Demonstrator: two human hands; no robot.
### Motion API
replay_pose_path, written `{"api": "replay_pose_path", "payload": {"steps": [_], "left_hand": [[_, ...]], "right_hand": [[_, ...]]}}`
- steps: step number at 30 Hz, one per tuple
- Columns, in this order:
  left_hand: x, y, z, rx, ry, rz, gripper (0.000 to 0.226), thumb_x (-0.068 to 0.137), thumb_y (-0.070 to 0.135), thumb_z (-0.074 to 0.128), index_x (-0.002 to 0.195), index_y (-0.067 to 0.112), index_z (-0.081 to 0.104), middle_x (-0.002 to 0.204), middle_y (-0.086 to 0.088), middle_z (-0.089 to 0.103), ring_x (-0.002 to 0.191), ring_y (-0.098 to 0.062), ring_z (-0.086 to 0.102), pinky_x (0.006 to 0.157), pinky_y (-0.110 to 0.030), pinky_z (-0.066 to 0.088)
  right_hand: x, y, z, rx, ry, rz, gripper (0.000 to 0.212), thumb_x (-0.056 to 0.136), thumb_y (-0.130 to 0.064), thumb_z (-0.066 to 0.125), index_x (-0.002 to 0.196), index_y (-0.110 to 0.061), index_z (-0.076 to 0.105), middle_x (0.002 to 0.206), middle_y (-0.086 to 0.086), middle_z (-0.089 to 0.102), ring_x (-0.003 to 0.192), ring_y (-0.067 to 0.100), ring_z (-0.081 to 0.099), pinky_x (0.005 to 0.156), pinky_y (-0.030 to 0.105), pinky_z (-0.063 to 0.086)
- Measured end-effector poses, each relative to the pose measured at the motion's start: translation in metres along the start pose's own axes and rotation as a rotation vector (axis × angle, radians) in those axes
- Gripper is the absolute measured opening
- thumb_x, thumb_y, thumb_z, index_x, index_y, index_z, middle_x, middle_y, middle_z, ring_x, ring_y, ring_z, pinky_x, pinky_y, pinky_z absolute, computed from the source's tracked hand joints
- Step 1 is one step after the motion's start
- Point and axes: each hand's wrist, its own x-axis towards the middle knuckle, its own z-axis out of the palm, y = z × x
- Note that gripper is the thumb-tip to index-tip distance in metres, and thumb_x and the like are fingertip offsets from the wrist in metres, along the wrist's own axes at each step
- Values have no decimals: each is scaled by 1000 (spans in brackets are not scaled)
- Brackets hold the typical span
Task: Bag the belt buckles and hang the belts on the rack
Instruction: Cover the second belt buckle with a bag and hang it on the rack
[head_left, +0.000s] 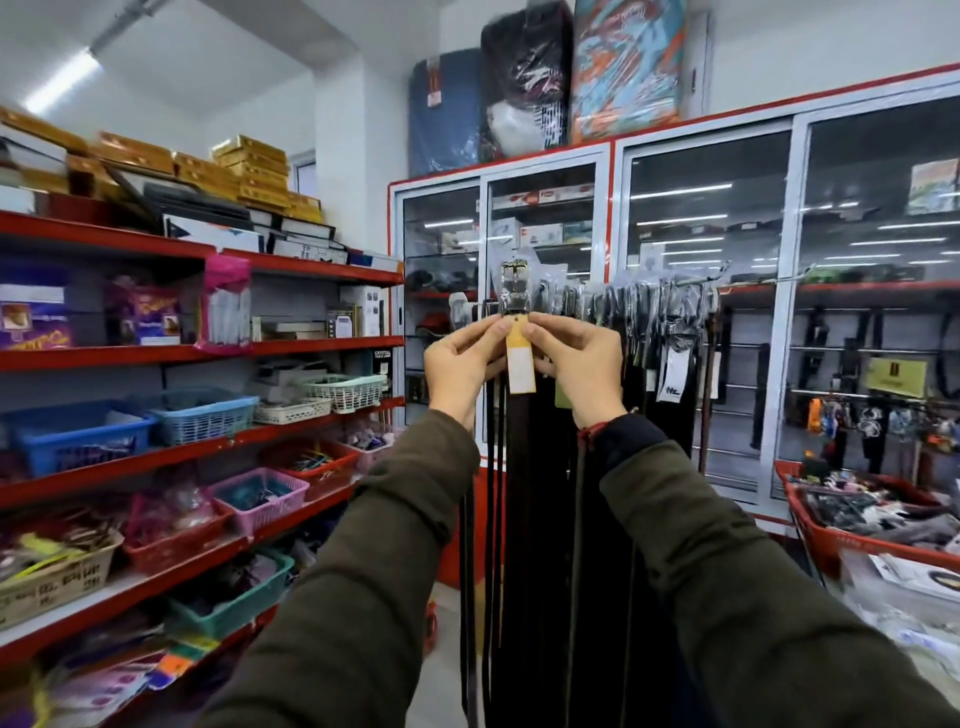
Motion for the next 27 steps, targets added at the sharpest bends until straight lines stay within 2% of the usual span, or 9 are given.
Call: {"api": "replay_pose_path", "payload": {"steps": [3,7,10,14,20,23,27], "left_hand": [[15,3,3,-15,2,-22,25,89,6,73,113,-1,71,114,-24,74,85,-20,75,67,-22,60],[24,-2,4,-36,23,-20,29,89,7,74,117,-2,70,113,-23,74,93,-25,75,69,-23,61],[28,-8,3,-49,52,29,28,89,9,74,115,-1,72,110,-21,76,96,-26,75,72,-26,62],[33,-14,-3,-71,92,4,22,88,9,76,109,4,74,107,-19,77,88,-22,76,70,-26,62],[36,-18,-8,-88,89,-68,17,88,9,76,105,6,75,95,-13,78,76,-15,77,59,-21,59],[38,-15,-7,-83,90,-73,12,88,9,76,100,8,76,92,-11,78,75,-15,76,59,-21,59],[39,-10,-7,-78,108,-88,11,86,9,77,97,7,76,86,-9,79,71,-14,76,59,-21,59]], "right_hand": [[16,-3,2,-21,-13,14,23,88,-5,74,110,3,74,98,16,77,89,22,76,74,34,66],[25,-3,1,-54,-27,22,24,88,-5,74,111,3,74,101,18,76,93,25,75,69,30,66],[29,-2,2,-40,-52,10,25,88,-4,74,112,4,73,100,18,76,84,21,76,65,26,65],[34,3,8,-61,-69,40,25,89,0,72,112,7,72,94,15,74,63,3,73,58,21,62],[34,11,10,-50,-61,83,22,88,0,72,110,5,72,95,18,74,71,15,72,64,27,65],[37,10,12,-60,-48,87,21,87,-1,73,108,4,73,96,19,76,76,21,74,64,29,65],[35,6,15,-23,-41,100,20,88,-1,73,107,5,73,91,16,75,65,10,74,57,22,61]]}}
